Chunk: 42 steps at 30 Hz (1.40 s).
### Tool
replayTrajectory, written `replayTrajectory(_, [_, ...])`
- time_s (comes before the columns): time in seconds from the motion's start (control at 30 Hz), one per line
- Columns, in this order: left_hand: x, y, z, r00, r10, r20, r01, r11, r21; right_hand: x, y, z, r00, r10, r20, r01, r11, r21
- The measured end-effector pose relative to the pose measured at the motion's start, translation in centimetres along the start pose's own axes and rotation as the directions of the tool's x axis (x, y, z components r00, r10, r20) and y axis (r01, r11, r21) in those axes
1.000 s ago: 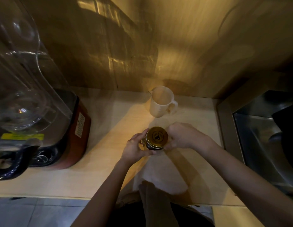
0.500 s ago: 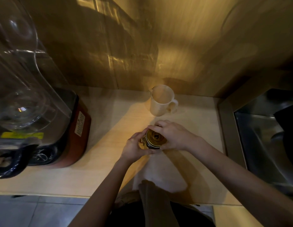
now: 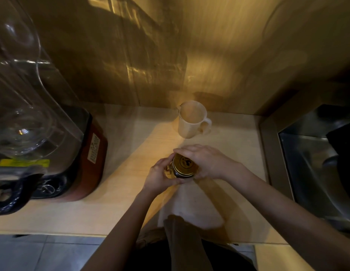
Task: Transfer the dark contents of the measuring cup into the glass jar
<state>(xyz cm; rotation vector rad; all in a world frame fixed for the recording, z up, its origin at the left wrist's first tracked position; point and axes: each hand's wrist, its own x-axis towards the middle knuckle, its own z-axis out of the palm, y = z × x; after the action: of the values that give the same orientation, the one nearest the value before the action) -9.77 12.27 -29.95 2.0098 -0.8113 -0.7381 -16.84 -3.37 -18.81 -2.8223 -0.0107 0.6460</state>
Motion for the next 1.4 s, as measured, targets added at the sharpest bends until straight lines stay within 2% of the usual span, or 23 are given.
replayTrajectory(0.17, [0.1, 0.0, -0.1, 1.0, -0.007, 0.023, 0.007, 1.0, -0.003, -0.3, -0.1, -1.2, 0.984, 0.158, -0.082, -0.169, 0.974, -0.151])
replayTrajectory(0.27, [0.1, -0.1, 0.0, 1.0, -0.009, 0.019, 0.009, 1.0, 0.001, -0.2, -0.1, -1.4, 0.982, 0.162, -0.092, -0.176, 0.968, -0.18])
replayTrajectory(0.37, [0.1, -0.2, 0.0, 1.0, -0.017, 0.014, 0.017, 1.0, 0.008, 0.3, 0.2, 0.2, 0.998, 0.046, -0.033, -0.047, 0.998, -0.033])
replayTrajectory(0.53, [0.0, 0.0, 0.0, 1.0, -0.027, 0.004, 0.027, 1.0, 0.009, 0.7, 0.7, 3.2, 0.985, -0.01, -0.174, 0.026, 0.996, 0.088])
replayTrajectory(0.8, [0.1, -0.1, 0.2, 1.0, -0.008, -0.001, 0.008, 0.999, 0.033, 0.3, 0.0, 6.1, 0.916, 0.153, -0.37, 0.028, 0.898, 0.44])
replayTrajectory(1.13, [0.1, 0.1, -0.3, 1.0, 0.001, 0.017, -0.002, 1.0, 0.017, 0.3, -1.8, 8.2, 0.792, 0.338, -0.508, 0.019, 0.818, 0.575])
replayTrajectory(1.2, [0.2, 0.6, -0.6, 0.999, -0.015, 0.029, 0.012, 0.995, 0.101, 0.2, -1.8, 7.8, 0.793, 0.348, -0.501, 0.021, 0.805, 0.593])
replayTrajectory(1.3, [0.4, 2.2, -1.3, 0.992, -0.082, 0.096, 0.053, 0.96, 0.273, -0.1, -1.6, 6.1, 0.843, 0.343, -0.414, -0.029, 0.797, 0.603])
replayTrajectory(1.4, [1.0, 4.9, -3.6, 0.967, -0.171, 0.189, 0.1, 0.937, 0.334, -1.4, -1.0, 3.1, 0.833, 0.395, -0.387, -0.027, 0.728, 0.685])
